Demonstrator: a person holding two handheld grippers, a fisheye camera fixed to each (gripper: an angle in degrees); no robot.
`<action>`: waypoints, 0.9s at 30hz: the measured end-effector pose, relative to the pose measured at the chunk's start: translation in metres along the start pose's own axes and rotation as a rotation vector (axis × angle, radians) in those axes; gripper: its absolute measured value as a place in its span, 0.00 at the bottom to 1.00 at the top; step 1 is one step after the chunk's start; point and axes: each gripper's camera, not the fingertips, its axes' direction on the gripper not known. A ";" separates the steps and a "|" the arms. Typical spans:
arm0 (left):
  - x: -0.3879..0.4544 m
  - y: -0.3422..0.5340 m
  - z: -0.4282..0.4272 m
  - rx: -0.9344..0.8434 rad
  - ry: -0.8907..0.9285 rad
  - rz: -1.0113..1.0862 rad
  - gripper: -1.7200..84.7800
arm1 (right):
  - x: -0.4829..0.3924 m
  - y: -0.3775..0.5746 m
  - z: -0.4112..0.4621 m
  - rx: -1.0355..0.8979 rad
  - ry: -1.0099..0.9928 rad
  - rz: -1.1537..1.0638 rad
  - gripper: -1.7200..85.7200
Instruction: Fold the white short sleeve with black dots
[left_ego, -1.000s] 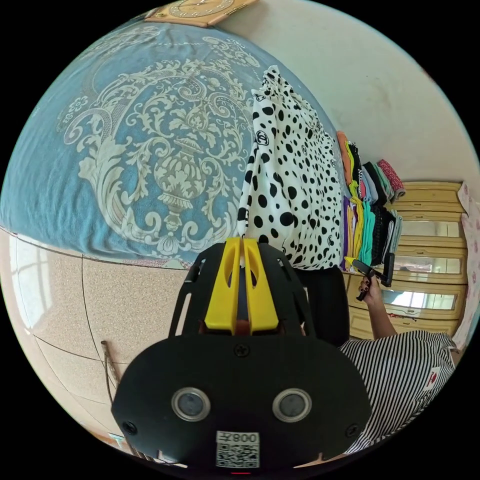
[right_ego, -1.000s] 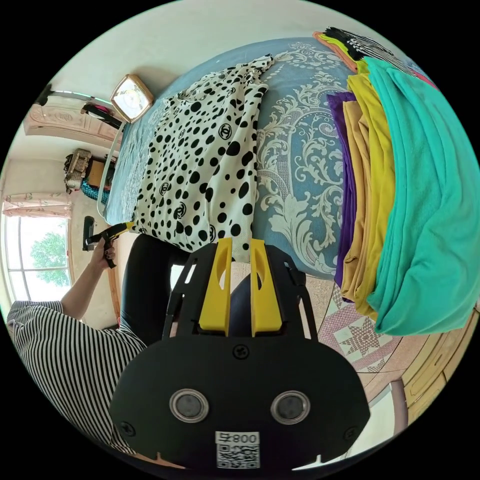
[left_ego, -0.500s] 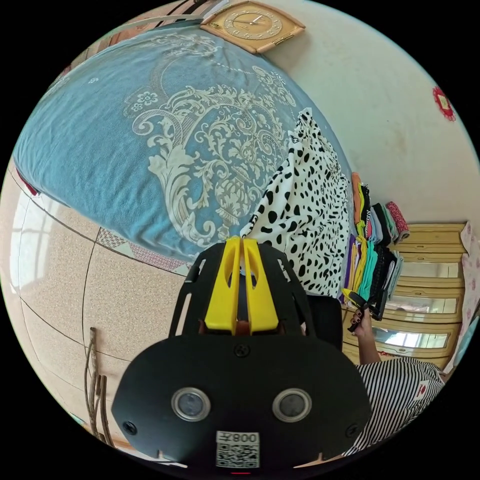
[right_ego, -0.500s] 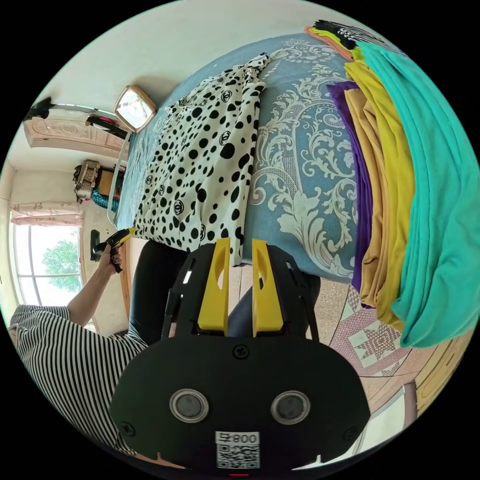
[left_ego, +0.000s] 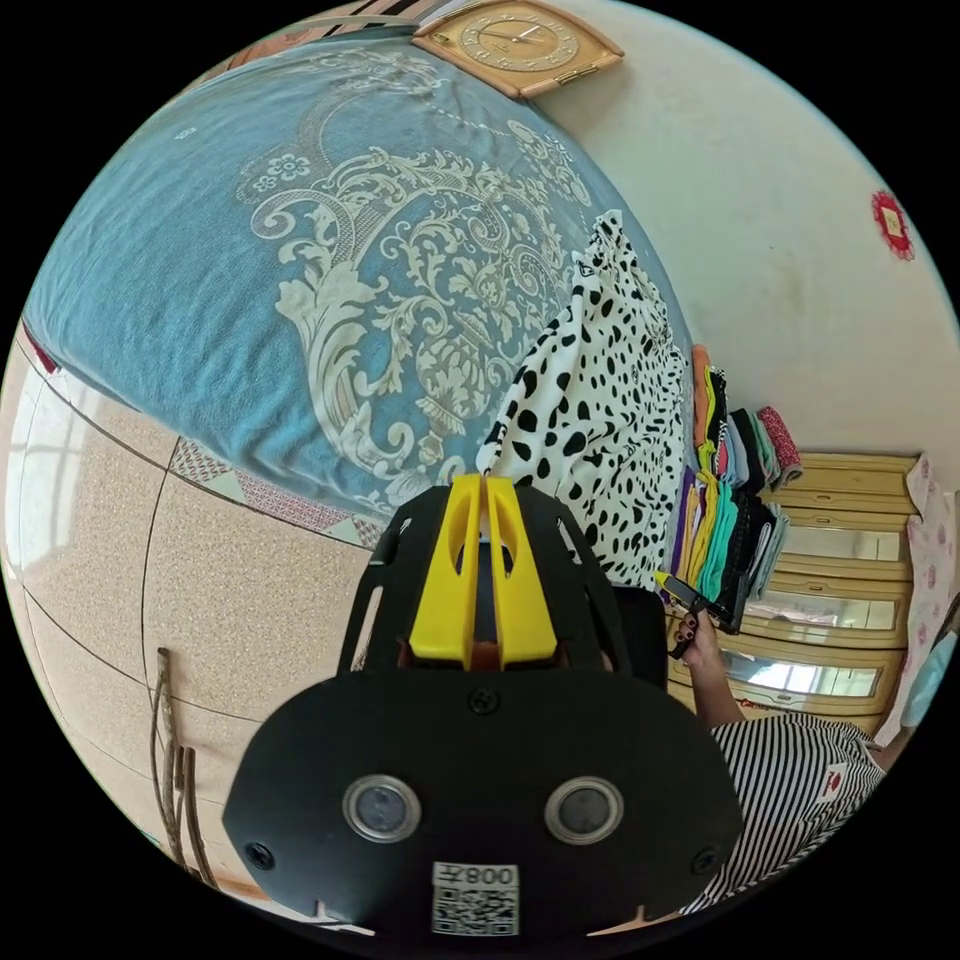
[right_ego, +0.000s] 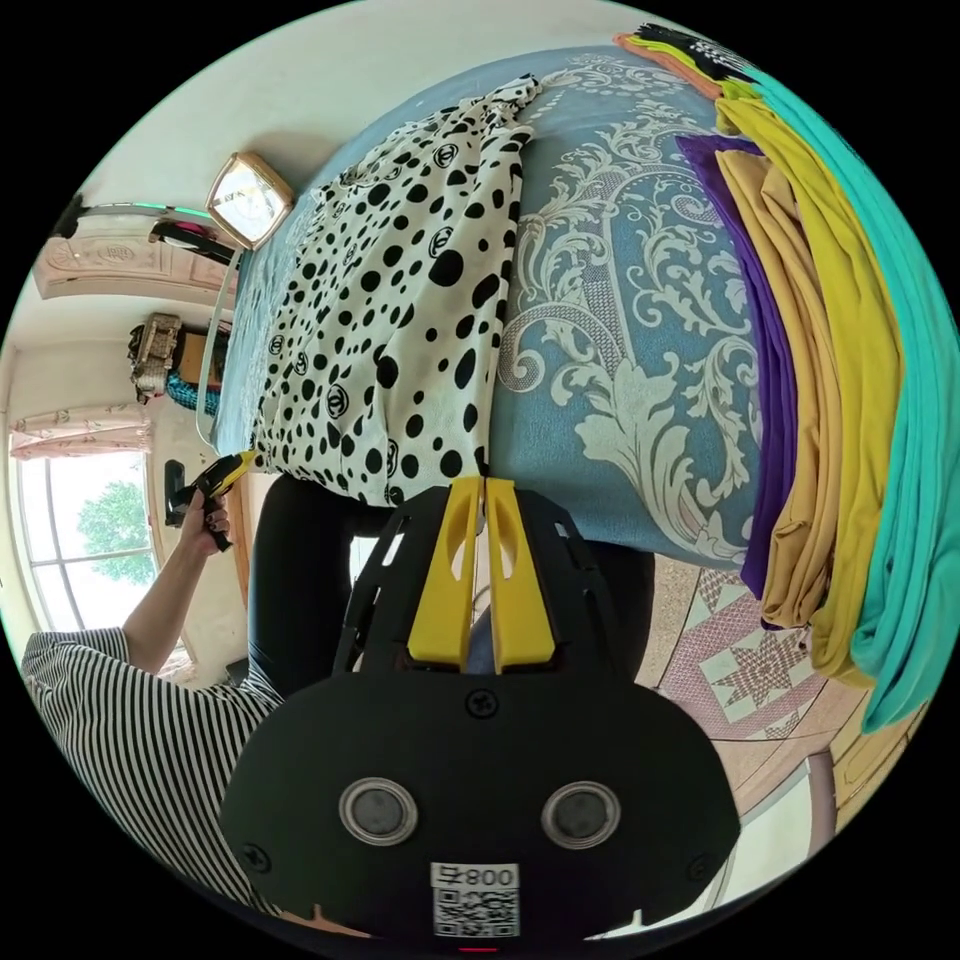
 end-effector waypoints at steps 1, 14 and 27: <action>0.005 0.002 -0.001 0.003 0.014 0.003 0.03 | 0.002 0.006 0.002 -0.002 -0.022 0.001 0.03; 0.245 -0.088 -0.044 0.195 0.274 0.245 0.03 | -0.008 -0.064 -0.146 0.325 -0.323 -0.155 0.02; 0.580 -0.010 -0.212 0.553 0.347 0.726 0.03 | -0.143 0.013 -0.388 0.757 -0.216 -0.502 0.02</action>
